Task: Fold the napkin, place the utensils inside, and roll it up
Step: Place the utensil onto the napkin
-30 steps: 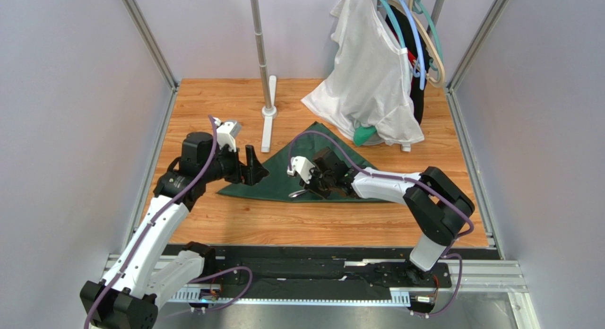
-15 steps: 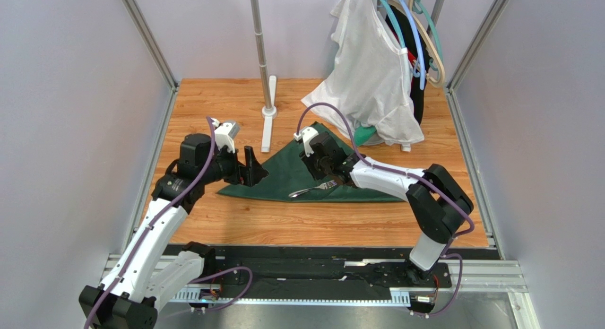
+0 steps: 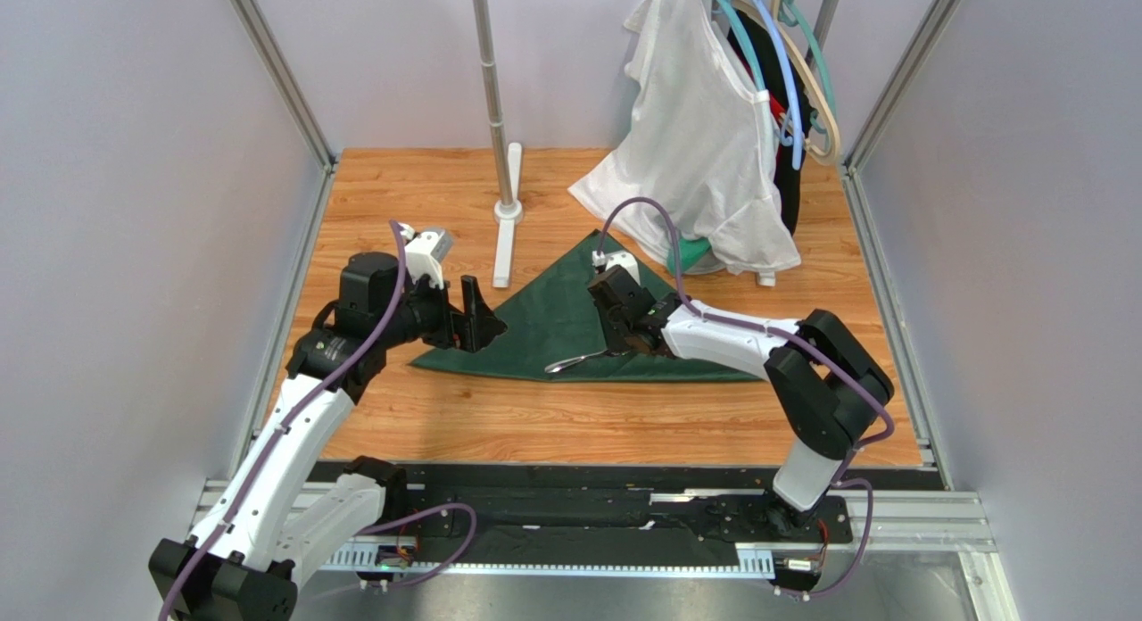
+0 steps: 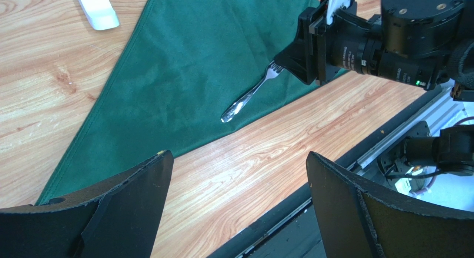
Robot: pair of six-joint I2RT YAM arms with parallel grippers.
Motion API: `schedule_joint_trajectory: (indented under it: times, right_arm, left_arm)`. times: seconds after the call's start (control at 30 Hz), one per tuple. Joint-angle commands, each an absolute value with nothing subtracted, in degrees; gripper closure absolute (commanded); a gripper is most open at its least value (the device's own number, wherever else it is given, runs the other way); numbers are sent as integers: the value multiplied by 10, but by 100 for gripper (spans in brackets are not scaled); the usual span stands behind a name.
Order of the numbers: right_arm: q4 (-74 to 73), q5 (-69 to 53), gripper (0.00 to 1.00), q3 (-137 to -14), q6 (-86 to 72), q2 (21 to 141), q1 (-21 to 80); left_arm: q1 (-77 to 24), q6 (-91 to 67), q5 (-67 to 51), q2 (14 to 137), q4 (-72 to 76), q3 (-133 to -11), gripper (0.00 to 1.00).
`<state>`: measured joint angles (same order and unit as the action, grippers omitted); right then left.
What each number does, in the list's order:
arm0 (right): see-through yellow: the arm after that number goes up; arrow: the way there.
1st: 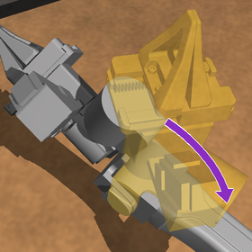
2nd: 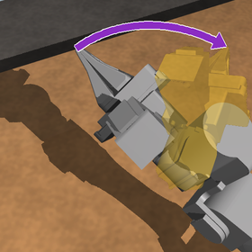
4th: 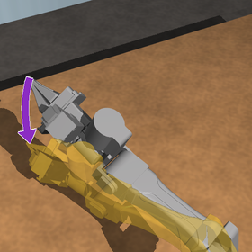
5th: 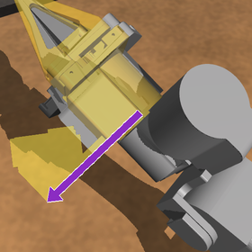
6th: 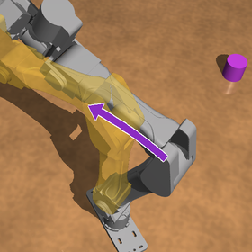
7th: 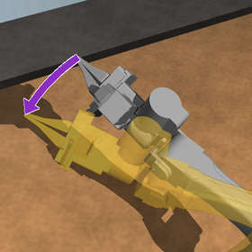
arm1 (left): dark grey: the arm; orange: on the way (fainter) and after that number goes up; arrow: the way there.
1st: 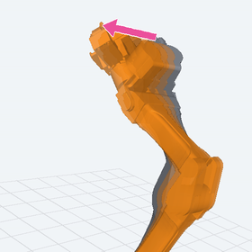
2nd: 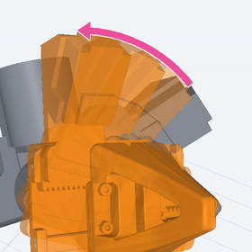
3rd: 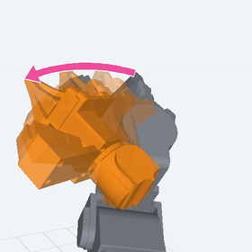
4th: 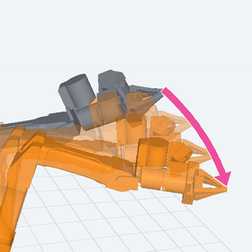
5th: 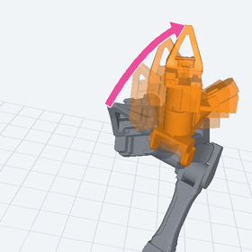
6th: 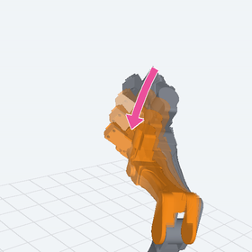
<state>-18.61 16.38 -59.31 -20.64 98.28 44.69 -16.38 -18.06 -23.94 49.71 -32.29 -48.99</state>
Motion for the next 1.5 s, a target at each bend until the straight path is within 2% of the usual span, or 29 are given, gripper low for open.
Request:
schedule_joint_trajectory:
  times: [0.0,0.47,1.1,1.47]
  right_arm:
    - [-195,205,68,-583,-258,968,442]
    - [-202,215,68,-577,-262,950,425]
    - [-74,-38,67,-470,-225,887,322]
    - [-56,-87,71,-477,-229,920,320]
  left_arm:
    - [-161,-187,-254,495,-307,-486,1]
    - [-161,-187,-254,489,-307,-485,1]
    - [-161,-190,-255,484,-305,-483,1]
    - [-161,-190,-254,487,-305,-483,1]
